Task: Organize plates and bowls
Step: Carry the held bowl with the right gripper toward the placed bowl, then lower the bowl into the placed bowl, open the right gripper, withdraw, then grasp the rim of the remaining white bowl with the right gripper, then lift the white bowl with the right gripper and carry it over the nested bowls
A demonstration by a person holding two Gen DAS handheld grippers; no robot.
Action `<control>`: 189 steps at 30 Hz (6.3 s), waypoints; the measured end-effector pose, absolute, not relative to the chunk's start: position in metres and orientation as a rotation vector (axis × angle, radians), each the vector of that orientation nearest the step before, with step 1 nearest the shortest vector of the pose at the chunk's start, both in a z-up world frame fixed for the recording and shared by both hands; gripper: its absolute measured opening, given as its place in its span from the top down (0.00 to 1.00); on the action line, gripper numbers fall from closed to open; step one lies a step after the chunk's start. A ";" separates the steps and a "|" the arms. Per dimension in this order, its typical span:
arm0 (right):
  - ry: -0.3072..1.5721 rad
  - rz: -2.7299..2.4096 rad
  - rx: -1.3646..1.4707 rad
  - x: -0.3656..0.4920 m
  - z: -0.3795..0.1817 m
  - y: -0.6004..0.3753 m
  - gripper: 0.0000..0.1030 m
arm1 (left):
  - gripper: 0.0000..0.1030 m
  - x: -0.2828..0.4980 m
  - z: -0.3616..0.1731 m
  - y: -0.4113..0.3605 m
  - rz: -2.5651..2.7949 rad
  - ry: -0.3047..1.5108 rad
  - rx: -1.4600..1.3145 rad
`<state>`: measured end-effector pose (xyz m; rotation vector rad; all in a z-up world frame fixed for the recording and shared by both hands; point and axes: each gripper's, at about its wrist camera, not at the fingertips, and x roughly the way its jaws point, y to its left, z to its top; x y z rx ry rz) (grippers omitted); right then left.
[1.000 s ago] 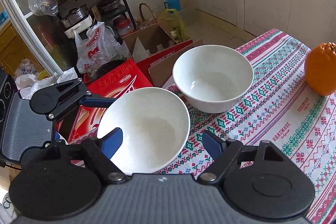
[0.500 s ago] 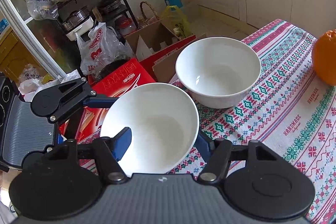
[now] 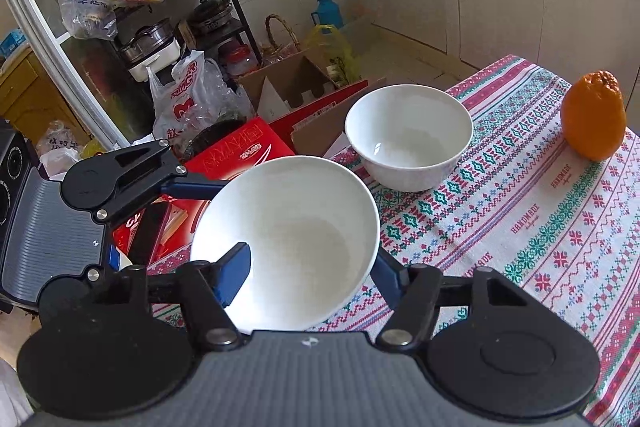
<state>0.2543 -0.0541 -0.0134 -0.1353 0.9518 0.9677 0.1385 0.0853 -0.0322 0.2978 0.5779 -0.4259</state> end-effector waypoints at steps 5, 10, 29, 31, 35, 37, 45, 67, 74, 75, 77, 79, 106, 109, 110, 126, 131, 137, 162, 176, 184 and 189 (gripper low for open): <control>0.933 0.960 -0.126 0.237 -0.002 -0.070 0.31 | 0.12 0.126 -0.021 0.075 -0.447 0.578 0.290; 0.914 0.952 -0.126 0.220 0.008 -0.086 0.31 | 0.12 0.115 -0.013 0.065 -0.471 0.570 0.291; 0.897 0.809 -0.091 0.181 0.020 -0.161 0.31 | 0.12 0.108 -0.009 0.006 -0.614 0.557 0.301; 0.903 0.795 -0.085 0.180 0.017 -0.167 0.31 | 0.12 0.109 -0.013 0.000 -0.622 0.568 0.301; 0.911 0.777 -0.084 0.178 0.011 -0.175 0.31 | 0.13 0.109 -0.020 -0.008 -0.633 0.588 0.297; 0.914 0.769 -0.079 0.177 0.007 -0.178 0.31 | 0.13 0.110 -0.023 -0.011 -0.635 0.594 0.293; 0.934 0.753 -0.052 0.179 -0.006 -0.184 0.31 | 0.13 0.116 -0.031 -0.020 -0.634 0.622 0.292; 0.927 0.732 -0.081 0.178 -0.014 -0.180 0.25 | 0.11 0.123 -0.040 -0.018 -0.655 0.646 0.257; 0.886 0.728 -0.089 0.174 -0.009 -0.180 0.09 | 0.06 0.118 -0.039 -0.015 -0.653 0.627 0.267; 0.880 0.727 -0.093 0.173 -0.007 -0.179 0.06 | 0.06 0.118 -0.038 -0.014 -0.654 0.628 0.260; 0.867 0.726 -0.103 0.172 -0.004 -0.177 0.03 | 0.05 0.115 -0.036 -0.011 -0.653 0.623 0.255; 0.856 0.727 -0.116 0.171 -0.002 -0.175 0.00 | 0.03 0.113 -0.033 -0.007 -0.650 0.615 0.246; 0.795 0.784 -0.293 0.284 0.027 -0.065 0.00 | 0.01 0.211 -0.043 0.115 -0.366 0.554 0.203; 0.819 0.793 -0.287 0.308 0.019 -0.052 0.00 | 0.01 0.225 -0.050 0.119 -0.334 0.546 0.172; 0.826 0.794 -0.285 0.316 0.017 -0.047 0.00 | 0.01 0.229 -0.052 0.120 -0.322 0.548 0.161; 0.931 0.862 -0.270 0.391 -0.027 -0.004 0.05 | 0.01 0.269 -0.073 0.104 -0.267 0.541 0.171; 0.948 0.887 -0.252 0.399 -0.034 -0.002 0.12 | 0.03 0.277 -0.076 0.101 -0.274 0.554 0.166; 0.968 0.899 -0.227 0.406 -0.041 0.002 0.20 | 0.09 0.281 -0.076 0.100 -0.281 0.561 0.160; 0.960 0.935 -0.109 0.390 -0.023 -0.015 0.31 | 0.11 0.263 -0.058 0.100 -0.293 0.570 0.134; 0.909 0.964 -0.074 0.326 0.013 -0.050 0.31 | 0.11 0.204 -0.021 0.074 -0.313 0.570 0.158; 0.870 0.968 -0.080 0.281 0.031 -0.073 0.31 | 0.11 0.168 -0.002 0.060 -0.340 0.559 0.164; 0.849 0.964 -0.073 0.259 0.041 -0.087 0.31 | 0.11 0.151 0.008 0.052 -0.355 0.544 0.172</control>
